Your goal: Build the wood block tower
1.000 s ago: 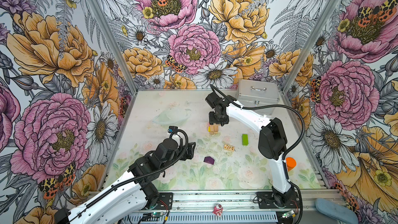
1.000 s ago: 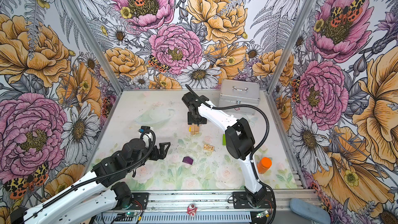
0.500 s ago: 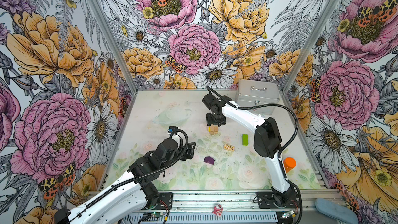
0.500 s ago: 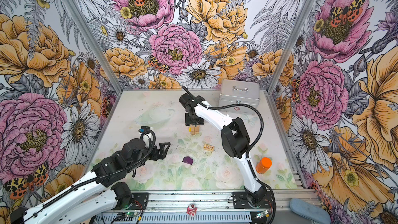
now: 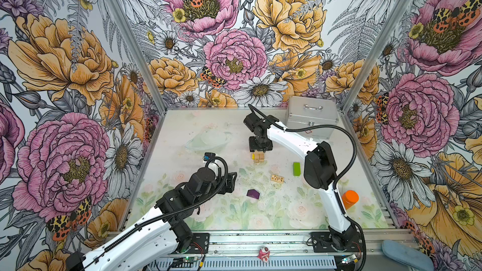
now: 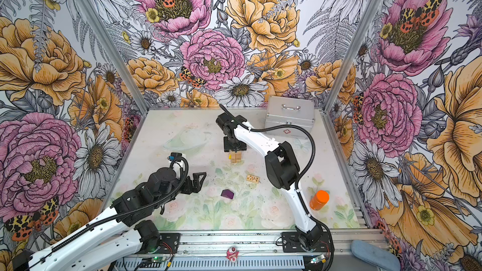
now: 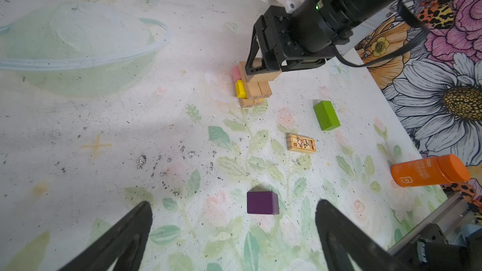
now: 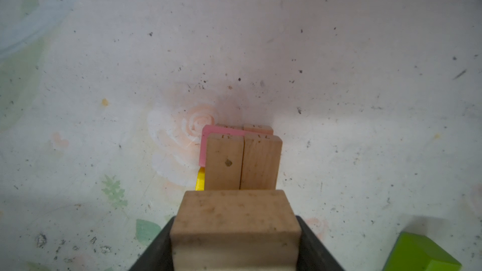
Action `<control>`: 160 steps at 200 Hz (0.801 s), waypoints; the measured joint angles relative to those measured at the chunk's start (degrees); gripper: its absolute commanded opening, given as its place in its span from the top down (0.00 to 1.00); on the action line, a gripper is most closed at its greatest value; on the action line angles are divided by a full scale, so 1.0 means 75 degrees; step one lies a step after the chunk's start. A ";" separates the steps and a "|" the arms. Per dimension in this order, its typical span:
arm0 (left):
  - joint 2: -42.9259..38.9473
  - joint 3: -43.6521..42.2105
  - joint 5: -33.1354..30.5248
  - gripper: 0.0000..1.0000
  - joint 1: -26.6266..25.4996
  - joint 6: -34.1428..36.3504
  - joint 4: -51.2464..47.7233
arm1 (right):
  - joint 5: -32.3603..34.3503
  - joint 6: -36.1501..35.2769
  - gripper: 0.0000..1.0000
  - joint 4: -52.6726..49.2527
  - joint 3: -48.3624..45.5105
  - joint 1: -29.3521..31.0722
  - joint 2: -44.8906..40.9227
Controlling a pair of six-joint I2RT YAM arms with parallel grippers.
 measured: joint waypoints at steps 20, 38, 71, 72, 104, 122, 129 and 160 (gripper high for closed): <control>0.0000 0.0000 0.0000 0.01 0.0000 0.0000 0.0000 | 0.0000 -0.0003 0.49 -0.0003 0.0032 -0.0003 0.0000; 0.0000 0.0000 0.0000 0.01 0.0000 0.0003 0.0000 | 0.0000 -0.0003 0.49 -0.0009 0.0038 -0.0015 0.0006; 0.0003 0.0000 0.0000 0.01 0.0009 0.0003 0.0000 | 0.0000 -0.0032 0.49 -0.0052 0.0119 -0.0064 0.0140; 0.0000 0.0000 0.0000 0.01 0.0009 0.0003 0.0000 | 0.0000 -0.0032 0.49 -0.0055 0.0122 -0.0064 0.0143; 0.0003 0.0000 0.0000 0.01 0.0058 0.0041 0.0000 | 0.0006 -0.0061 0.49 -0.0122 0.0248 -0.0090 0.0318; 0.0000 0.0000 0.0000 0.01 0.0061 0.0058 0.0000 | 0.0000 -0.0090 0.49 -0.0146 0.0358 -0.0117 0.0341; 0.0003 0.0000 0.0000 0.01 0.0070 0.0058 0.0000 | 0.0000 -0.0117 0.49 -0.0149 0.0399 -0.0125 0.0341; 0.0009 0.0003 0.0000 0.01 0.0119 0.0061 0.0000 | 0.0000 -0.0172 0.49 -0.0154 0.0530 -0.0184 0.0341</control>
